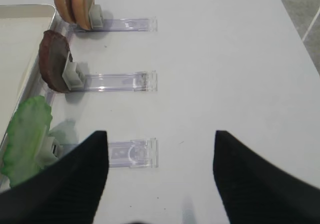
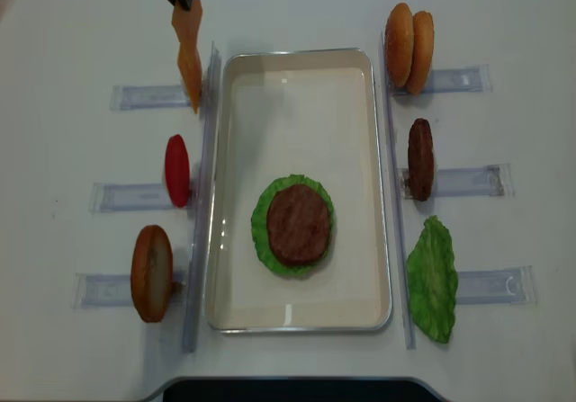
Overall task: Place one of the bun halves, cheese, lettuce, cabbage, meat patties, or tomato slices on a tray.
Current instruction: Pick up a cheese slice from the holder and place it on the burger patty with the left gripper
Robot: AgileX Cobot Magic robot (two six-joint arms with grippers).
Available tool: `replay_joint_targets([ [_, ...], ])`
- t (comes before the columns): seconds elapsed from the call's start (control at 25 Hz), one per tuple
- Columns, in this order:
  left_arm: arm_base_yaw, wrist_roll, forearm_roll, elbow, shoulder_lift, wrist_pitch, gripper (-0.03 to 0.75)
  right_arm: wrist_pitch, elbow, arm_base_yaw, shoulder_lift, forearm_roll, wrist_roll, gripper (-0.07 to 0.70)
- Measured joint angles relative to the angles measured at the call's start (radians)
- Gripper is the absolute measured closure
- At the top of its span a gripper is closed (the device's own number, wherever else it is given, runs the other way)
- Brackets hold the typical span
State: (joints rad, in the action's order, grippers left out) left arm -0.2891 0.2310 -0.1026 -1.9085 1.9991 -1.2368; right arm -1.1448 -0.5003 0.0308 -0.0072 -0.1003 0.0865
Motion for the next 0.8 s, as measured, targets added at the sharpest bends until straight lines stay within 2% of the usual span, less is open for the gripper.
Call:
replay_joint_targets([
  [0.32,0.0,0.039,0.031,0.122,-0.114,-0.002,0.681,0.0,0.0,0.0,0.0,0.0,0.0,0.171],
  [0.64,-0.007,0.063,0.131,0.138,-0.226,-0.003,0.681,0.0,0.0,0.0,0.0,0.0,0.0,0.171],
  [0.8,-0.019,0.085,0.134,0.184,-0.286,-0.003,0.681,0.0,0.0,0.0,0.0,0.0,0.0,0.171],
])
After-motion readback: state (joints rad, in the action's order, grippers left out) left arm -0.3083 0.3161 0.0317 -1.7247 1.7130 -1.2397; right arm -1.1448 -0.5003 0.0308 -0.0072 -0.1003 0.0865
